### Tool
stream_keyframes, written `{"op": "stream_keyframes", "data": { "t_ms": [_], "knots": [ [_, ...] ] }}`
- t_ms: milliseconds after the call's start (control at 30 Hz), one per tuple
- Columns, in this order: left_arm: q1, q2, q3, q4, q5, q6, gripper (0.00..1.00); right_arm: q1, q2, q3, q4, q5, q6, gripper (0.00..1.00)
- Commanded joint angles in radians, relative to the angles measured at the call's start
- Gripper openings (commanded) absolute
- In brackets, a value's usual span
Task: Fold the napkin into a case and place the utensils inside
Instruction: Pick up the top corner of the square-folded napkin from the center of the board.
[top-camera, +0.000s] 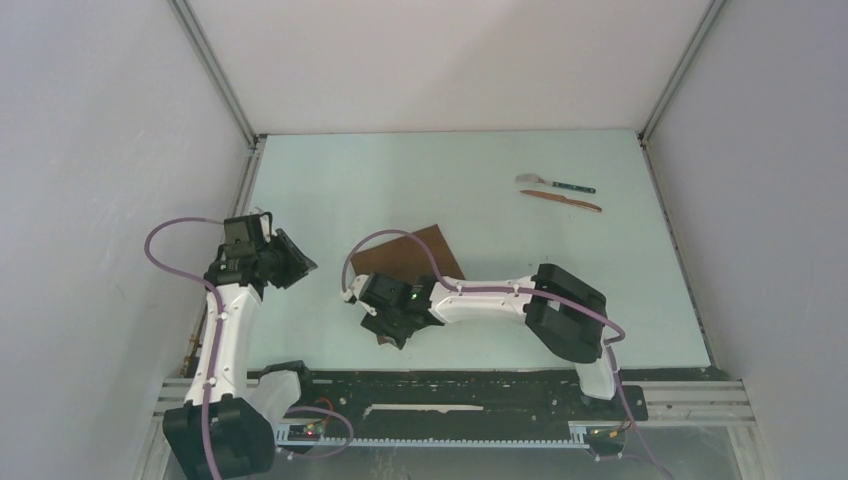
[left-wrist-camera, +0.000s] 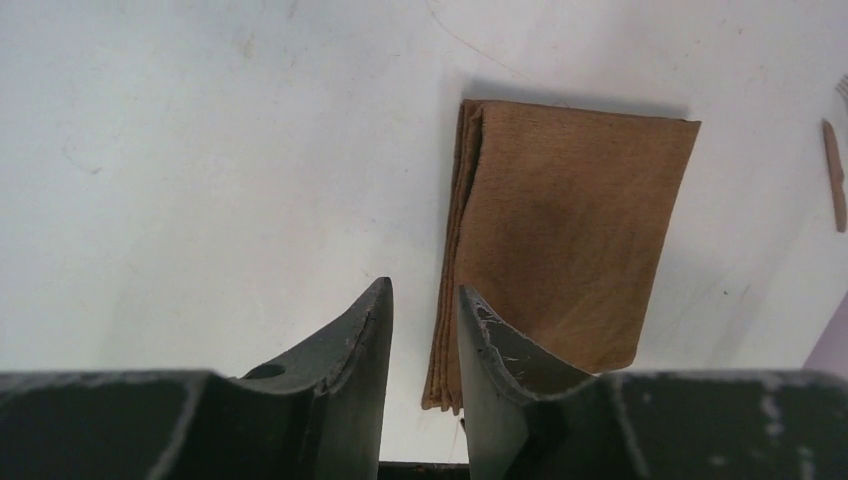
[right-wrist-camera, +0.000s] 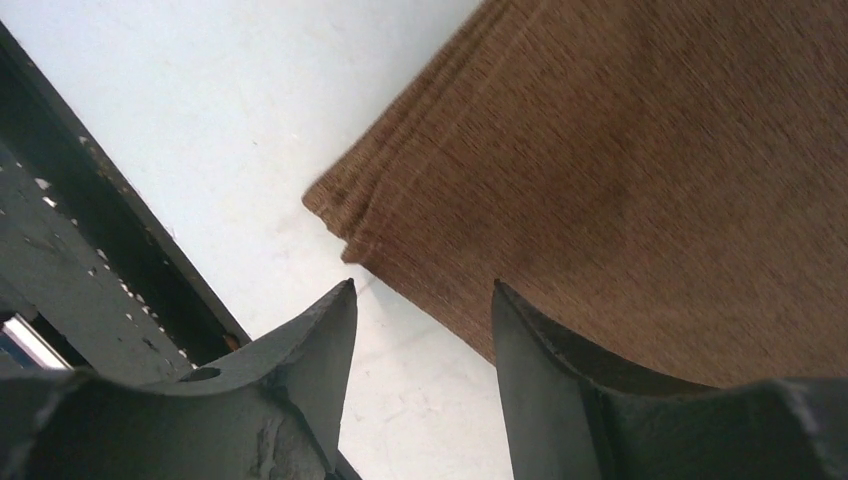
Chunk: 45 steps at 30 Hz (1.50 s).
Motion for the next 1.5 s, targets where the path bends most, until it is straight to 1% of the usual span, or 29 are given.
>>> {"op": "stream_keyframes", "data": {
  "t_ms": [0, 133, 333, 600, 700, 800, 900, 933, 967, 1167, 1267, 1300, 1333, 1400, 1433, 1467],
  "knots": [
    [0.005, 0.013, 0.001, 0.054, 0.053, 0.022, 0.37, 0.018, 0.026, 0.059, 0.004, -0.034, -0.031, 0.61],
    [0.005, 0.022, -0.006, 0.066, 0.053, 0.029, 0.37, 0.021, 0.038, 0.076, 0.016, -0.051, -0.031, 0.59],
    [0.007, 0.042, -0.009, 0.075, 0.060, 0.030, 0.37, 0.021, 0.068, 0.105, 0.007, -0.049, -0.031, 0.48],
    [0.006, 0.051, -0.015, 0.091, 0.075, 0.027, 0.37, 0.019, 0.070, 0.103, 0.005, -0.037, -0.031, 0.35],
    [0.005, 0.050, -0.018, 0.092, 0.075, 0.030, 0.37, 0.018, 0.053, 0.099, 0.007, -0.051, -0.031, 0.26],
    [0.006, 0.049, -0.021, 0.094, 0.075, 0.028, 0.37, 0.012, 0.027, 0.084, 0.022, -0.065, -0.030, 0.19],
    [0.007, 0.049, -0.024, 0.098, 0.081, 0.026, 0.37, -0.007, 0.004, 0.073, 0.031, -0.095, -0.013, 0.09],
    [0.006, 0.049, -0.025, 0.099, 0.081, 0.026, 0.37, -0.015, -0.005, 0.065, 0.038, -0.098, -0.005, 0.03],
    [0.005, 0.049, -0.027, 0.099, 0.082, 0.027, 0.38, -0.024, -0.015, 0.056, 0.044, -0.105, 0.003, 0.00],
    [0.005, 0.054, -0.041, 0.115, 0.097, 0.017, 0.37, -0.078, -0.065, -0.007, 0.101, -0.204, 0.051, 0.00],
    [0.006, 0.059, -0.045, 0.120, 0.109, 0.015, 0.37, -0.088, -0.070, -0.017, 0.112, -0.243, 0.048, 0.00],
    [0.006, 0.059, -0.046, 0.120, 0.109, 0.016, 0.37, -0.084, -0.068, -0.017, 0.112, -0.239, 0.039, 0.09],
    [0.005, 0.059, -0.046, 0.120, 0.108, 0.016, 0.37, -0.077, -0.064, -0.017, 0.112, -0.236, 0.033, 0.12],
    [0.005, 0.061, -0.046, 0.121, 0.110, 0.015, 0.37, -0.070, -0.057, -0.017, 0.120, -0.242, 0.029, 0.13],
    [0.007, 0.060, -0.046, 0.122, 0.114, 0.015, 0.37, -0.069, -0.055, -0.017, 0.123, -0.247, 0.030, 0.19],
    [0.005, 0.059, -0.045, 0.121, 0.117, 0.016, 0.37, -0.069, -0.052, -0.016, 0.125, -0.241, 0.032, 0.29]
  ]
}}
